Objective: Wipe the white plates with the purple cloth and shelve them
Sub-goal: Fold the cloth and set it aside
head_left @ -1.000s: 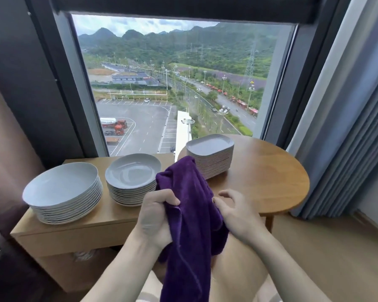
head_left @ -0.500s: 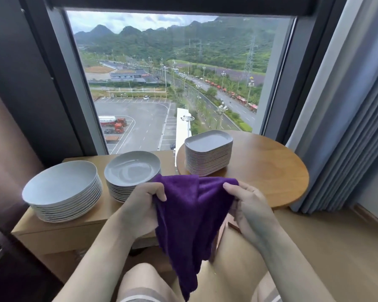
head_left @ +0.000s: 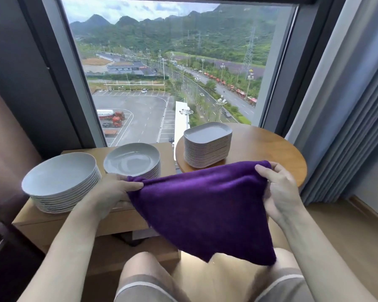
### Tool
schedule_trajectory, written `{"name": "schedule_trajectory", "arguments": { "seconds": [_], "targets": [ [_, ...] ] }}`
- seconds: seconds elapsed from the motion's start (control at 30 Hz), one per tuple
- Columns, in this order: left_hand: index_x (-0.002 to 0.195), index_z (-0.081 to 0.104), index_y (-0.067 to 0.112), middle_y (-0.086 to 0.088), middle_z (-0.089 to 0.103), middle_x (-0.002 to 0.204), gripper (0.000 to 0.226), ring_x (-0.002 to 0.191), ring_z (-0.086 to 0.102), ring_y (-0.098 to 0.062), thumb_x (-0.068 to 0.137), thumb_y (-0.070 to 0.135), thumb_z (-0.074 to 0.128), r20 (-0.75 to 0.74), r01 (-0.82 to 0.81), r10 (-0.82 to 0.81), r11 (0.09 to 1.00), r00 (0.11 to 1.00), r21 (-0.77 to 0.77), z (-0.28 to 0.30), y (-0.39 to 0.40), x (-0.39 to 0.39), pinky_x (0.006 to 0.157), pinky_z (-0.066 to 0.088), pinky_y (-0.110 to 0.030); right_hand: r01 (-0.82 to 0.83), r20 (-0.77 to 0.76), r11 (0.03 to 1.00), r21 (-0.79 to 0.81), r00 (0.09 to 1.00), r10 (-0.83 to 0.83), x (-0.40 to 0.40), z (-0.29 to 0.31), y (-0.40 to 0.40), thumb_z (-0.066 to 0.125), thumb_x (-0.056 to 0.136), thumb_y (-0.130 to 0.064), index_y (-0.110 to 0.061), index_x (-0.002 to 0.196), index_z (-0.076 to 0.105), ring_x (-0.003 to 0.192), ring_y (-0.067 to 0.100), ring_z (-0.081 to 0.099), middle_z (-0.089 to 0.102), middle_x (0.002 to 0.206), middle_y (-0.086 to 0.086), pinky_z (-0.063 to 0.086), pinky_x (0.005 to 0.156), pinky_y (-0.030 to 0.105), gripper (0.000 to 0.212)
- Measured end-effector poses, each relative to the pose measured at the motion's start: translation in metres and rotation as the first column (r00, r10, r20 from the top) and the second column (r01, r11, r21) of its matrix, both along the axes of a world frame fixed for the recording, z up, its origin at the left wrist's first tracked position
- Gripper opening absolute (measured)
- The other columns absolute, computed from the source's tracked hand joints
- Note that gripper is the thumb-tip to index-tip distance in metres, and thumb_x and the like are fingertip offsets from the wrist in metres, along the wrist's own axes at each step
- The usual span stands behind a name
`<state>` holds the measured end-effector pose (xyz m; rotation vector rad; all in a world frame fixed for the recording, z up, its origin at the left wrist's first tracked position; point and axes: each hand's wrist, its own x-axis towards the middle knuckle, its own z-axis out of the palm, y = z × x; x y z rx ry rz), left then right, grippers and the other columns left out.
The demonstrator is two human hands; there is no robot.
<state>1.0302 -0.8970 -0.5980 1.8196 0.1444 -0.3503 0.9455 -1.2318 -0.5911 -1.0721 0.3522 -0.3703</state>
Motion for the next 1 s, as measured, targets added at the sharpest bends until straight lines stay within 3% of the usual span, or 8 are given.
{"name": "schedule_trajectory", "arguments": {
  "seconds": [0.2,0.27,0.37,0.53,0.7,0.8,0.9,1.0],
  "targets": [
    [0.105,0.075,0.007,-0.011,0.075,0.092,0.021,0.079,0.066,-0.023,0.104,0.002,0.055,0.167,-0.082,0.071,0.995,0.983,0.061,0.0,-0.002,0.004,0.066,0.063,-0.032,0.042,0.034,0.988,0.15,0.998,-0.048,-0.002,-0.014,-0.014,0.063,0.093,0.0,-0.016,0.086,0.056,0.077,0.018,0.06,0.066,0.08,0.005,0.049,0.076,0.033,0.02],
    [0.097,0.078,0.013,-0.008,0.079,0.089,0.016,0.087,0.072,-0.03,0.101,0.009,0.063,0.245,-0.095,0.053,0.982,0.968,0.166,-0.001,0.002,0.012,0.081,0.065,-0.048,0.087,0.021,0.984,0.157,0.996,-0.091,-0.002,-0.016,-0.022,0.063,0.09,0.007,-0.016,0.095,0.057,0.08,0.02,0.062,0.068,0.083,0.006,0.051,0.074,0.034,0.024],
    [0.088,0.078,0.011,-0.011,0.079,0.086,0.009,0.089,0.073,-0.038,0.092,0.019,0.077,0.256,-0.079,0.003,0.955,0.967,0.287,0.008,0.002,0.02,0.089,0.06,-0.056,0.1,-0.036,0.995,-0.012,0.994,-0.101,-0.003,-0.015,-0.033,0.062,0.091,0.011,-0.019,0.117,0.058,0.079,0.021,0.063,0.07,0.091,0.01,0.052,0.069,0.035,0.039],
    [0.078,0.067,0.006,-0.006,0.062,0.074,0.048,0.074,0.056,-0.024,0.073,0.048,0.09,0.19,-0.01,-0.078,0.907,0.979,0.42,0.047,-0.017,0.041,0.071,0.039,-0.036,-0.033,0.019,0.916,-0.399,0.999,0.044,0.001,-0.008,-0.05,0.061,0.092,0.013,-0.015,0.116,0.07,0.093,0.021,0.069,0.075,0.105,0.012,0.062,0.079,0.03,0.038],
    [0.138,0.05,0.027,0.002,0.058,0.129,0.105,0.112,0.058,-0.021,0.054,0.072,0.091,-0.011,0.275,-0.41,0.59,0.912,0.759,0.096,-0.027,0.056,0.097,0.05,-0.038,0.011,0.051,0.794,-0.608,0.998,0.026,0.007,-0.007,-0.051,0.067,0.089,0.013,-0.02,0.114,0.072,0.095,0.015,0.068,0.075,0.105,0.003,0.058,0.076,0.021,0.042],
    [0.117,0.064,0.037,0.008,0.063,0.117,0.074,0.104,0.064,-0.016,0.055,0.052,0.099,-0.061,0.346,-0.57,0.406,0.819,0.846,0.113,-0.029,0.068,0.092,0.056,-0.037,-0.124,-0.027,0.789,-0.602,0.99,0.135,0.01,-0.004,-0.054,0.065,0.09,0.014,-0.019,0.123,0.07,0.092,0.016,0.066,0.072,0.103,0.007,0.057,0.077,0.019,0.046],
    [0.094,0.074,0.027,0.004,0.071,0.096,0.021,0.088,0.066,-0.016,0.078,0.023,0.088,-0.036,0.283,-0.647,0.283,0.762,0.916,0.117,-0.028,0.082,0.072,0.053,-0.026,-0.174,-0.15,0.58,-0.796,0.985,0.09,0.018,-0.003,-0.058,0.068,0.088,0.006,-0.025,0.109,0.073,0.094,0.017,0.065,0.066,0.104,0.002,0.054,0.077,0.02,0.038],
    [0.088,0.078,0.016,0.001,0.068,0.099,0.01,0.092,0.062,-0.019,0.094,0.012,0.071,0.065,0.205,-0.69,0.302,0.721,0.931,0.114,-0.023,0.101,0.074,0.044,-0.028,-0.182,-0.191,0.422,-0.888,0.981,0.021,0.031,0.006,-0.063,0.075,0.088,-0.005,-0.025,0.084,0.072,0.091,0.017,0.061,0.062,0.1,-0.002,0.051,0.079,0.029,0.02]
  ]
}}
